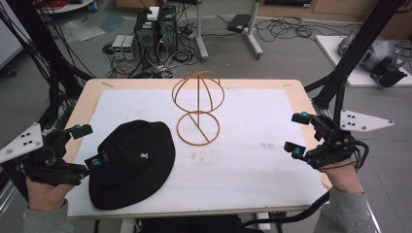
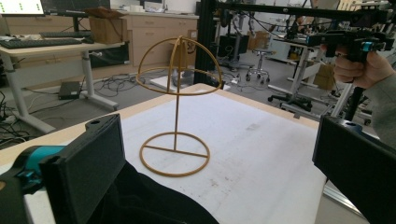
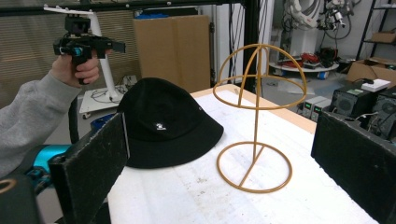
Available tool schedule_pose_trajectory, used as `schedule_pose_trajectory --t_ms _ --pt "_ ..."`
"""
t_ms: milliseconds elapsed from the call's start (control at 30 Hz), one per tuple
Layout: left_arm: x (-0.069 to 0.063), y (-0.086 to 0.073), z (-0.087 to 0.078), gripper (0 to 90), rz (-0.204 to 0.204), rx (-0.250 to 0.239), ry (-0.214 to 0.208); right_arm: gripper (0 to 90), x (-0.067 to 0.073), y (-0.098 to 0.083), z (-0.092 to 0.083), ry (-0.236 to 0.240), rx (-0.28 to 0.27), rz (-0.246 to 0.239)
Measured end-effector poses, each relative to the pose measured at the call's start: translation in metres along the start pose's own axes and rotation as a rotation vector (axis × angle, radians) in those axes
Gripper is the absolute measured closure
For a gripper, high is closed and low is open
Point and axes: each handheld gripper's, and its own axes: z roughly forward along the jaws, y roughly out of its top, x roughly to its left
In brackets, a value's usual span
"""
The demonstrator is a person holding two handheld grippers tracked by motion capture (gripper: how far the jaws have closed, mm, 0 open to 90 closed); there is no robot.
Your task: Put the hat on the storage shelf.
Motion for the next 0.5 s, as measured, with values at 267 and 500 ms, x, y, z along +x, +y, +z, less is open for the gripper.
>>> schedule_pose_trajectory --t_ms 267,500 --pt "0.0011 -0.0008 0.0004 2.7 -0.004 0.008 0.005 3.3 0.0001 -0.0002 0.0 0.004 0.0 0.0" --pt "0.0021 -0.0018 0.0013 2.7 -0.008 0.012 0.009 3.3 -0.0006 -0.0002 0.0001 0.0 -0.002 0.0"
